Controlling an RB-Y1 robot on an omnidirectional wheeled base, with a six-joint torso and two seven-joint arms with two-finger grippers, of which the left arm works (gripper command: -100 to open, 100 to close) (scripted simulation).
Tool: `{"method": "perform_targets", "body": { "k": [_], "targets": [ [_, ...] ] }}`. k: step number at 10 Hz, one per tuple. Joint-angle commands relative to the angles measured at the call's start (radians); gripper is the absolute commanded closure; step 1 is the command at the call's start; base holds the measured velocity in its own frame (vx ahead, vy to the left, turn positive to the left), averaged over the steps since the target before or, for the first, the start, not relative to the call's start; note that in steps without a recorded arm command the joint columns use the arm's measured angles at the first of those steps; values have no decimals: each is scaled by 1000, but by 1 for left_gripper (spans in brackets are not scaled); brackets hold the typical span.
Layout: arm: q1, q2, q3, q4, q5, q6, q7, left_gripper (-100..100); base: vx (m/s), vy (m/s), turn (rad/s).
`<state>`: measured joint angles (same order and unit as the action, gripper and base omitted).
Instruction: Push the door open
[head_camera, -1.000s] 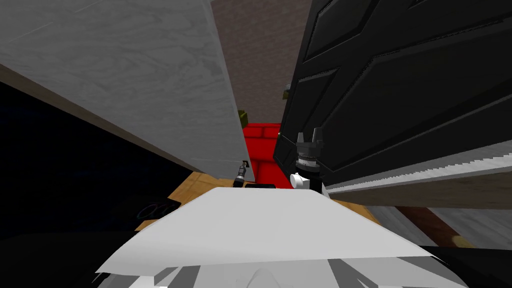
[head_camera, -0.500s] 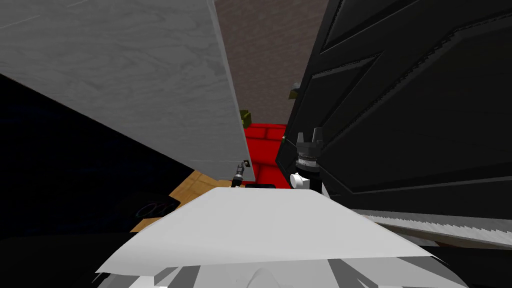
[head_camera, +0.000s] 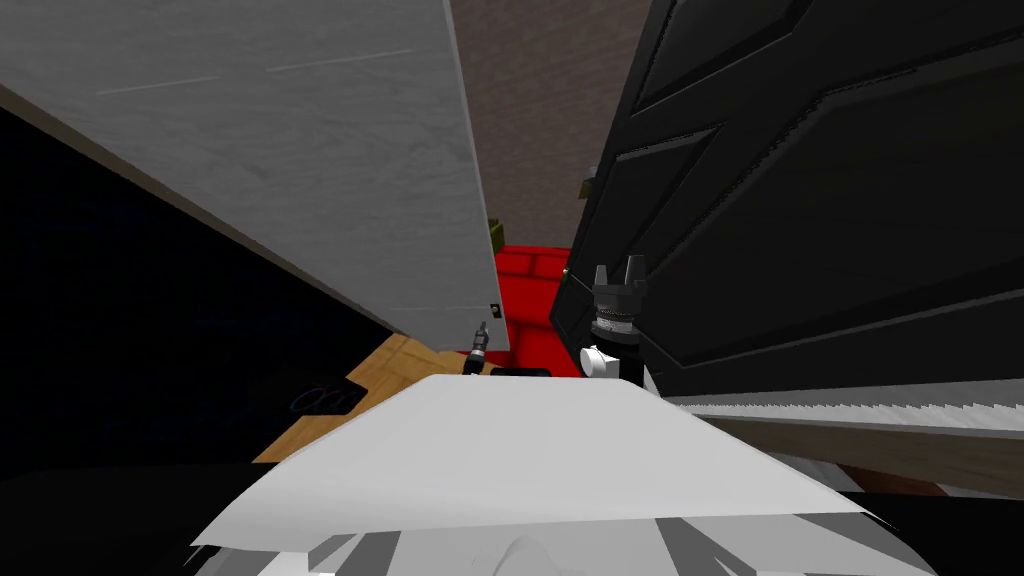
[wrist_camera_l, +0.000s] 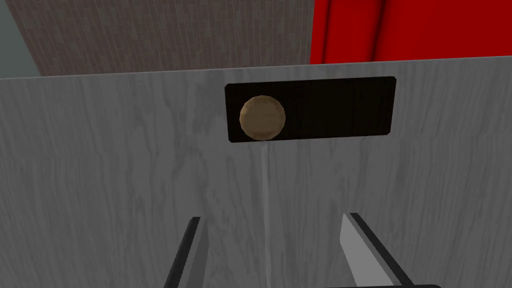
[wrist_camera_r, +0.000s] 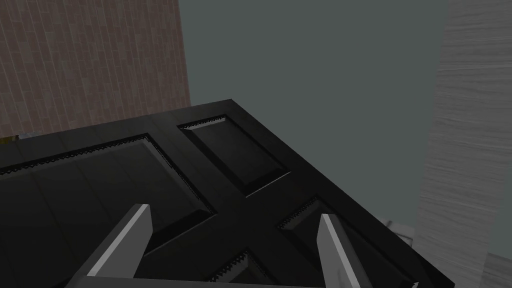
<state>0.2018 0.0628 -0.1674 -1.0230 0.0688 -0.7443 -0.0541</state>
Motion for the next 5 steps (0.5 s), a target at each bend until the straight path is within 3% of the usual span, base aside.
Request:
{"method": "perform_targets", "body": {
  "k": [1,3,4,5],
  "targets": [
    [7,-8,-4,-9,2,2,2,-100,-222,-62,41],
    [18,-27,-8,-20,5,5,4,-100,-212,-42,31],
    [11,-19,-6,-9,4,1,4,-100,-86,-34,9],
    [5,-13,-2,-1,6,-3,4,-100,79,-11,-22]
  ]
}}
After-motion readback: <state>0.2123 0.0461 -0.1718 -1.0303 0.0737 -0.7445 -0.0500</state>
